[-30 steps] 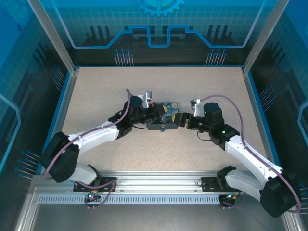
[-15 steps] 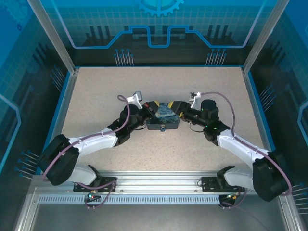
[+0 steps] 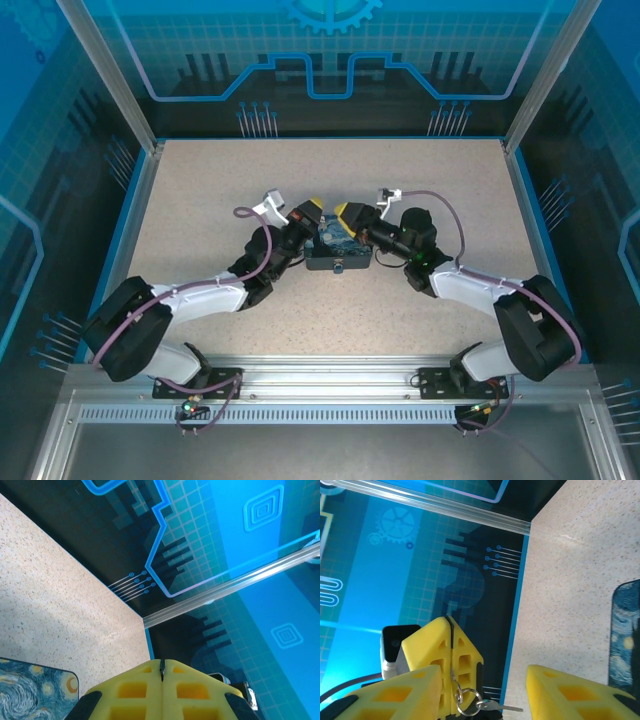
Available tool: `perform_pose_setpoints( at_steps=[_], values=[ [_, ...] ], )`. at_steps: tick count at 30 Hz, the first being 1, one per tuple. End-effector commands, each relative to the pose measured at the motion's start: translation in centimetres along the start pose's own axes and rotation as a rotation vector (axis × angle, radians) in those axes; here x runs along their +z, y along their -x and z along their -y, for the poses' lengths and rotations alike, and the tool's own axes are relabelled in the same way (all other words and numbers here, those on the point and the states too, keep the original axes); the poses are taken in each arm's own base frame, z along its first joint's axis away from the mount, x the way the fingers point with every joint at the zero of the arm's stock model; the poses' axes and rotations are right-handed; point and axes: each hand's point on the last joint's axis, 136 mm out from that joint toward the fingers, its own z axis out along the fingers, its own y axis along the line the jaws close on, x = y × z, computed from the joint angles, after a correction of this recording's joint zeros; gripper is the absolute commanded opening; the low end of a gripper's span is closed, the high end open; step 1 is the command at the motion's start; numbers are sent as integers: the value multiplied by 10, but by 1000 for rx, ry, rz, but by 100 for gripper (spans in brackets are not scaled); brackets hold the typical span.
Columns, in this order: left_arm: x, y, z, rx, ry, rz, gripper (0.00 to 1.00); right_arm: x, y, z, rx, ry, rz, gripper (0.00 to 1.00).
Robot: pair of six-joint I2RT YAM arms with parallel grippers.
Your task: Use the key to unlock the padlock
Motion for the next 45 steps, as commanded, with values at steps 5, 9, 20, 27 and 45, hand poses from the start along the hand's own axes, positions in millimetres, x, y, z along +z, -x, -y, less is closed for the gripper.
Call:
perform_pose_setpoints(
  at_steps=[5,9,20,27,45],
  values=[
    [-1,13,5,-77,-37,99,0,21,-2,-29,29,115,10,45],
    [-1,14,6,-88,-41,111,0,30,-8,-31,53,144,-3,42],
    [-1,12,2,-89,-31,121,0,37,-20,-31,64,151,-32,26],
    [0,9,0,-91,-29,114,0,37,-24,-27,67,146,-46,0],
    [-17,-1,-21,42,237,-386,60,-4,-1,31,-21,-12,-203,0]
  ],
)
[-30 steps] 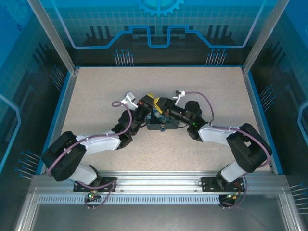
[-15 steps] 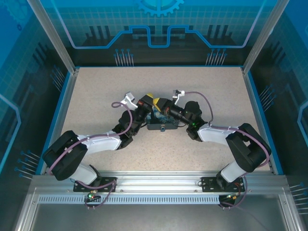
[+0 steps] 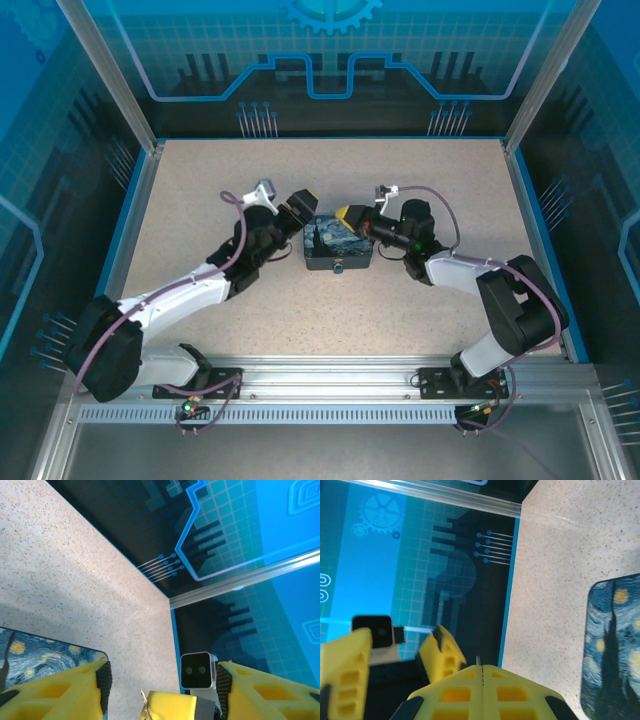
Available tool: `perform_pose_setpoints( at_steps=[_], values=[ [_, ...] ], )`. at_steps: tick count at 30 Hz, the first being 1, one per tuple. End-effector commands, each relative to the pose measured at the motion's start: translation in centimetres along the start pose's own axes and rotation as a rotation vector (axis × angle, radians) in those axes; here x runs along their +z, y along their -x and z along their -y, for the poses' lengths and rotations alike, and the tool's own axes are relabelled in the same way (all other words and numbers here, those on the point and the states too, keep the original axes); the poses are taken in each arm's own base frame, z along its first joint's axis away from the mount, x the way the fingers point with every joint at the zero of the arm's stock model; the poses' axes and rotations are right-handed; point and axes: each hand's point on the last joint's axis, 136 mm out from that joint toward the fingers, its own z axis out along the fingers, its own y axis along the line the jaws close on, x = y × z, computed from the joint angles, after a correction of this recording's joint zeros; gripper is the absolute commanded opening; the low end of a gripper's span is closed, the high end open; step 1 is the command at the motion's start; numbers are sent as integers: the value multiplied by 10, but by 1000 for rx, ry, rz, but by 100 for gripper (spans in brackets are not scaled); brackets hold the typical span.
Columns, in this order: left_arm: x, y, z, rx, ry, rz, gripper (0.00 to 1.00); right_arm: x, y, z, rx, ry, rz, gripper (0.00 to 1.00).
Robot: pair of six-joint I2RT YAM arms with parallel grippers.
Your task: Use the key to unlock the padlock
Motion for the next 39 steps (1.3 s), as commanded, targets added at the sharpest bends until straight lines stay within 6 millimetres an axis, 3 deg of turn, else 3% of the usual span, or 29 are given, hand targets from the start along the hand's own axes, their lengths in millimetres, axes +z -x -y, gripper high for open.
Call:
perform_pose_setpoints(
  at_steps=[1,9,26,39],
  values=[
    [-5,-26,-16,44,77,-261,60,-11,-13,1,-52,8,-105,0],
    [10,-56,-5,65,-10,-510,58,-19,-20,-5,-66,22,-161,0],
    [32,-64,2,-85,-116,-514,39,-22,-20,-18,-79,28,-149,0],
    [31,-77,-4,-94,-109,-530,38,-22,-17,-22,-83,35,-134,0]
  ],
)
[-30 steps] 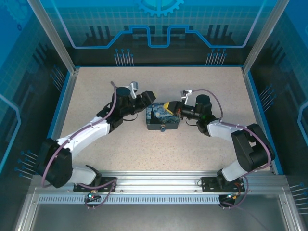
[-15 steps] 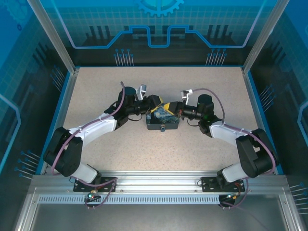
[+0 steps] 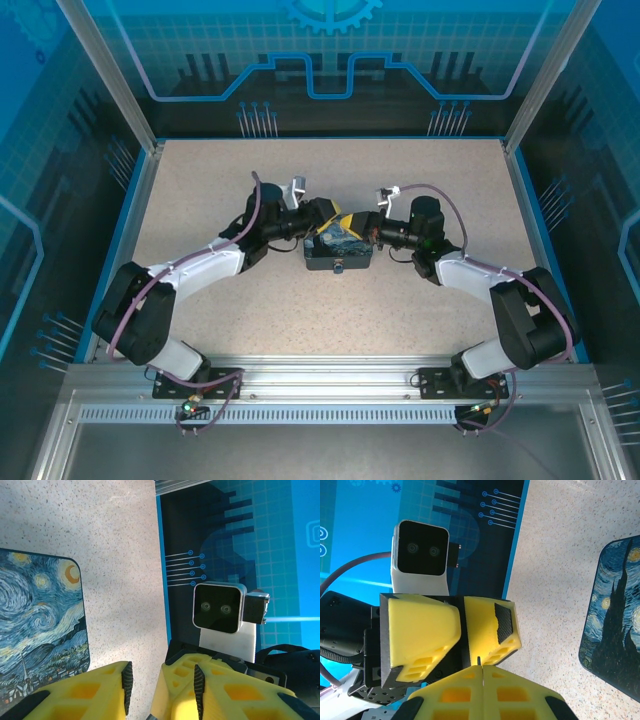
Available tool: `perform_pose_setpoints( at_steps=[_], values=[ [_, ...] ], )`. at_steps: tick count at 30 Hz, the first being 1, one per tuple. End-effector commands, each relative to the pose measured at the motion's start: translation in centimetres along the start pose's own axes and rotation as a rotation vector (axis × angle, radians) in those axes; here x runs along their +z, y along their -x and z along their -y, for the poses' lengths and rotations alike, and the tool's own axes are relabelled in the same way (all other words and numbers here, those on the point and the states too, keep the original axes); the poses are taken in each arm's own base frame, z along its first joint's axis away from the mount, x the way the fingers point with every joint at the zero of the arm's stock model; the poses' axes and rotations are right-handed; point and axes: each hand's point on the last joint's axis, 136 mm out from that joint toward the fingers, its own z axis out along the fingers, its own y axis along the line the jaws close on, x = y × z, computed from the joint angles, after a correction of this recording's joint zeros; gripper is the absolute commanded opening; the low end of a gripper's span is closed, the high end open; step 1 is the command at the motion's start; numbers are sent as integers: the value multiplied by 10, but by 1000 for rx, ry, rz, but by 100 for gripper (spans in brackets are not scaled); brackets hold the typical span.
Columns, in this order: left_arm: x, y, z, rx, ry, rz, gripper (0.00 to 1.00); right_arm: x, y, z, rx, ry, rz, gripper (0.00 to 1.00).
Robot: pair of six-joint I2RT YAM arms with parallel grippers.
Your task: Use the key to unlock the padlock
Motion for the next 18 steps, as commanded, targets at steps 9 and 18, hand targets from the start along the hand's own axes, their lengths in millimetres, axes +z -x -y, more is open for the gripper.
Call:
perform_pose_setpoints(
  at_steps=[9,18],
  values=[
    [8,-9,-2,-31,-37,-16,26,-2,6,-10,-28,20,25,0],
    [9,-10,-4,-58,-63,-3,20,0,7,-6,-16,16,37,0]
  ],
)
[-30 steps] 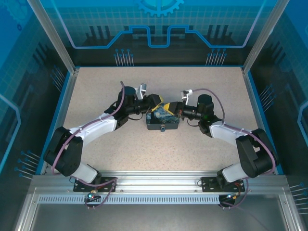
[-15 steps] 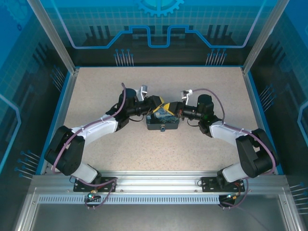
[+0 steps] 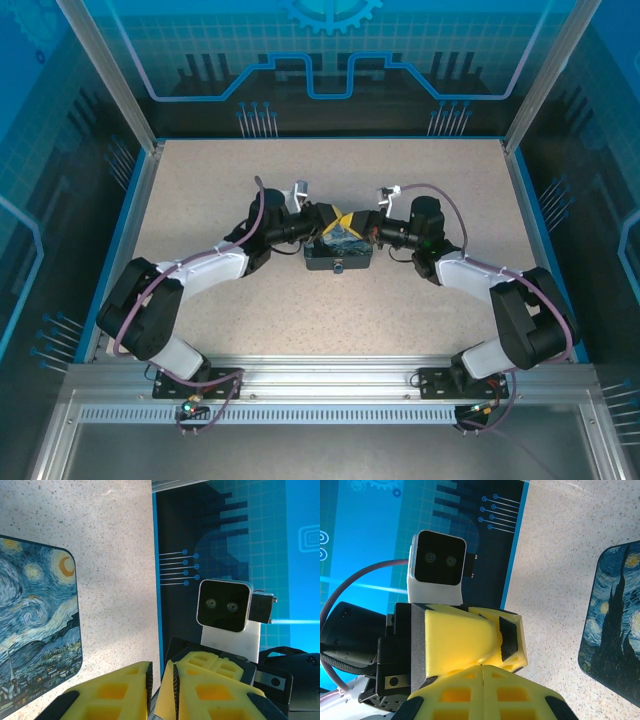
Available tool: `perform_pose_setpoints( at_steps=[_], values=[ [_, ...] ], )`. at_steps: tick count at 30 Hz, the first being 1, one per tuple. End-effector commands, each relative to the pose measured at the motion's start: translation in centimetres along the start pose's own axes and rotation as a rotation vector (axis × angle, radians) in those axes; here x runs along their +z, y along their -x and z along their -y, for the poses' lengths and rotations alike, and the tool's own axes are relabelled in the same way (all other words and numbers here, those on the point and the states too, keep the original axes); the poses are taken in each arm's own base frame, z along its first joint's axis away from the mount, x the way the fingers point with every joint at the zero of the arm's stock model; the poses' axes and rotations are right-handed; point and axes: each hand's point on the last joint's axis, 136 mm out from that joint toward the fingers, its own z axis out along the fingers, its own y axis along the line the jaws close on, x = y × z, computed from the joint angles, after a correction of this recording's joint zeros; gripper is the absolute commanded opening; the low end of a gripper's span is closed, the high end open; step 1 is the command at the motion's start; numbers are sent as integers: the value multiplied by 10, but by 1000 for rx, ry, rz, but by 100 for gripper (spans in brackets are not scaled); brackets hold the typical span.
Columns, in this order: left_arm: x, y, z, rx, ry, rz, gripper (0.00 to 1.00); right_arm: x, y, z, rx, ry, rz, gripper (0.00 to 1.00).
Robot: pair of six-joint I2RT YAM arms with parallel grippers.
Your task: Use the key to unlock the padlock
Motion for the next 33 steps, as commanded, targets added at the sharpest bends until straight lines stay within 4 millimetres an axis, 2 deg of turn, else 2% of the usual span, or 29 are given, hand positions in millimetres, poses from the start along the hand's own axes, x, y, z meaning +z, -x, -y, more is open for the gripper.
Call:
perform_pose_setpoints(
  at_steps=[1,9,11,12,16,18,19,22,25,29,31,33],
  values=[
    [1,-4,0,-6,-24,-1,20,0,4,-4,-11,15,17,0],
    [2,-4,2,-18,-44,5,0,1,4,1,-1,6,18,0],
    [2,-3,1,-24,-43,14,0,0,4,0,-3,10,22,1],
    [1,-2,0,-27,-42,22,0,-2,6,-1,-9,18,31,9],
    [-4,1,-6,-29,-20,66,0,-25,15,8,17,-27,110,61],
    [-7,5,-7,-25,-13,90,0,-36,17,13,15,-69,132,78],
    [-8,6,-9,-24,-8,101,0,-41,17,14,8,-97,132,83],
    [-13,11,-10,-19,-1,140,0,-53,13,16,-46,-214,120,90],
    [-17,15,-10,-13,2,178,0,-68,10,23,-89,-366,129,93],
    [-23,21,-8,-6,-7,228,0,-86,16,39,-25,-414,260,96],
    [-26,25,-5,-1,-13,254,0,-89,18,36,-35,-398,284,99],
    [-30,28,-2,3,-18,279,0,-85,14,30,-51,-393,236,100]
  ],
)
